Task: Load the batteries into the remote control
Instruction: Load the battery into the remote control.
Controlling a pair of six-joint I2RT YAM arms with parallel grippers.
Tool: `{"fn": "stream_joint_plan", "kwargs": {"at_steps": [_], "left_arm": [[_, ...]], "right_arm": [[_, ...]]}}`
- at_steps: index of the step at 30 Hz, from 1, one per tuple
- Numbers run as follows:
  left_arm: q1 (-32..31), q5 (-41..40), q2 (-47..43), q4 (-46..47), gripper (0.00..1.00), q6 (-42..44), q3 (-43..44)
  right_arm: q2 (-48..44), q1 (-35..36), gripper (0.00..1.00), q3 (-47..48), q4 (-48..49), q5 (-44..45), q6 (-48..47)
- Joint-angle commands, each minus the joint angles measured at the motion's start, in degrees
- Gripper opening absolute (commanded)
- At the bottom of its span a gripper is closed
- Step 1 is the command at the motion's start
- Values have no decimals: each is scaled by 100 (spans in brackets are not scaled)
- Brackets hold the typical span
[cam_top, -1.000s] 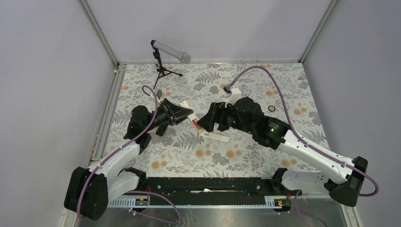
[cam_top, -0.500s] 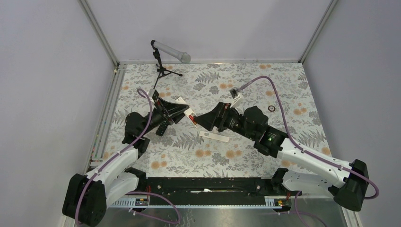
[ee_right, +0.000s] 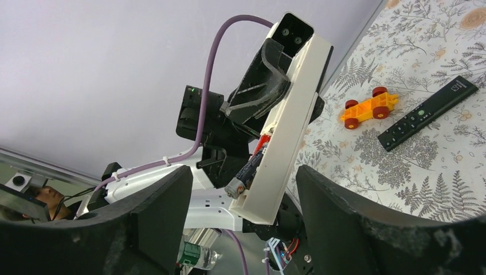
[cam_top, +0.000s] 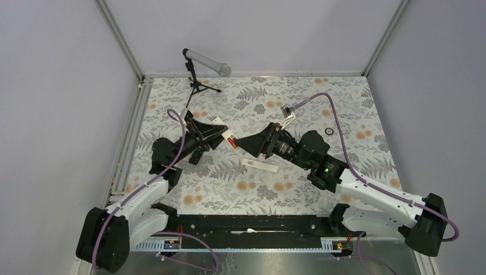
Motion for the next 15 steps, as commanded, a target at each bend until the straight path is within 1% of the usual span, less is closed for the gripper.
{"fn": "stream_joint_plan", "kwargs": {"at_steps": [1,5,11,15], "left_arm": [[25,-171,-35,515,0,-220,-13],[26,-183,-35,513,0,-272,-31],[26,-186,-63,512,0,-295,-49],[26,-163,-86,477,0,-273,-32]], "right_arm": [[-69,6,71,-72,635,-122,-83],[-15,8,66,-113,788,-242,-169],[92,10,53,-50,769,-253,-167],[170,6,48,21,705,-256,-167]]}}
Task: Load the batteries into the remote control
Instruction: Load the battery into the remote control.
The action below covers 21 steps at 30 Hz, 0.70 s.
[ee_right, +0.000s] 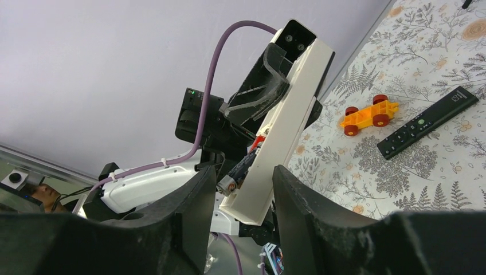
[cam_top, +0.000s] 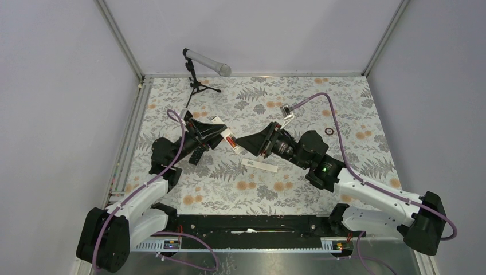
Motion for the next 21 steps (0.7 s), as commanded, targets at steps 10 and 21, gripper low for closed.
{"fn": "stream_joint_plan", "kwargs": {"at_steps": [10,21], "left_arm": [[22,-92,-134,313,0,60,32],[22,-64,-215,268,0,113,72]], "right_arm": [[177,27,47,231,131,-89,-49],[291,32,43,383,-210,20,-14]]}}
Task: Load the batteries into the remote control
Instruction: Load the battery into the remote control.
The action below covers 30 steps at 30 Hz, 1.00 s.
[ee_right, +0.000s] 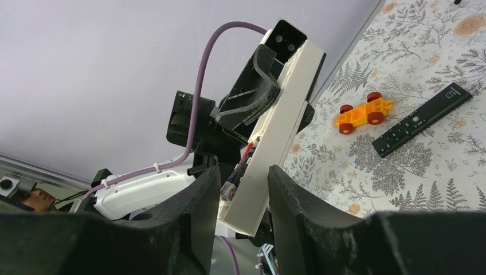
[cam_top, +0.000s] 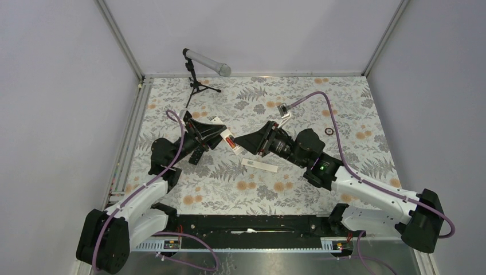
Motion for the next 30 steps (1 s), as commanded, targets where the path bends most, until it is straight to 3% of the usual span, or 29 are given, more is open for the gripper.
{"fn": "stream_joint_plan", "kwargs": {"at_steps": [1,14,22,30], "left_arm": [[-7,-61,-162,354,0,32,87],[-9,-30,-265,301,0,53,127],[-7,-52,-287,130,0,204,63],[-7,-59,-251,127,0,240,58]], "right_arm": [[106,37,43,256,-135,-40,-13],[289,36,41,383,-435,16,19],[-41,28,76,329,-410,231,183],[-28,29,82,114,-68,-41,273]]}}
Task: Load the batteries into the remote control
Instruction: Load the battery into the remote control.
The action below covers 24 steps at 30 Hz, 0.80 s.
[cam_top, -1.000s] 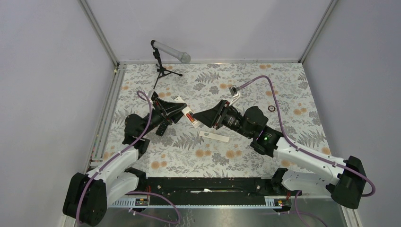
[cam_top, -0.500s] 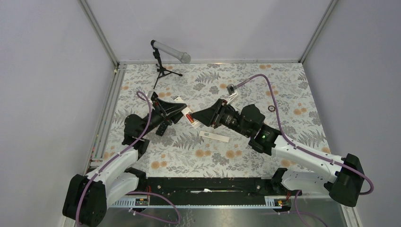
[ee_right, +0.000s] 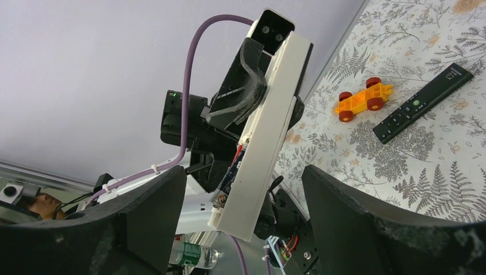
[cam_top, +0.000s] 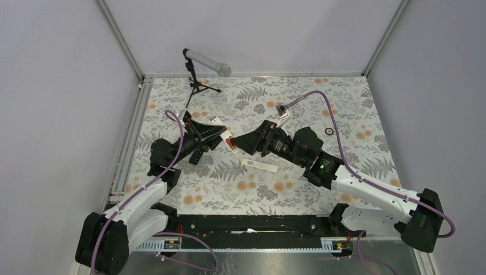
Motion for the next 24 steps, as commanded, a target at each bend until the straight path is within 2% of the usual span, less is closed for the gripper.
{"fn": "stream_joint_plan", "kwargs": {"at_steps": [1,8,16,24], "left_arm": [[-5,-63,-85,271,0,74,50],[-5,-72,-93,254,0,76,53],[-2,-71,-80,257,0,85,33],[-4,-51,-42,276,0,77,48]], "right_arm": [[-80,23,82,-99,399,-83,68],[-79,26,63,-155,652,-295,-180],[20,31,55,-124,619,-354,-225],[121,27,53,-78,584,-375,-272]]}}
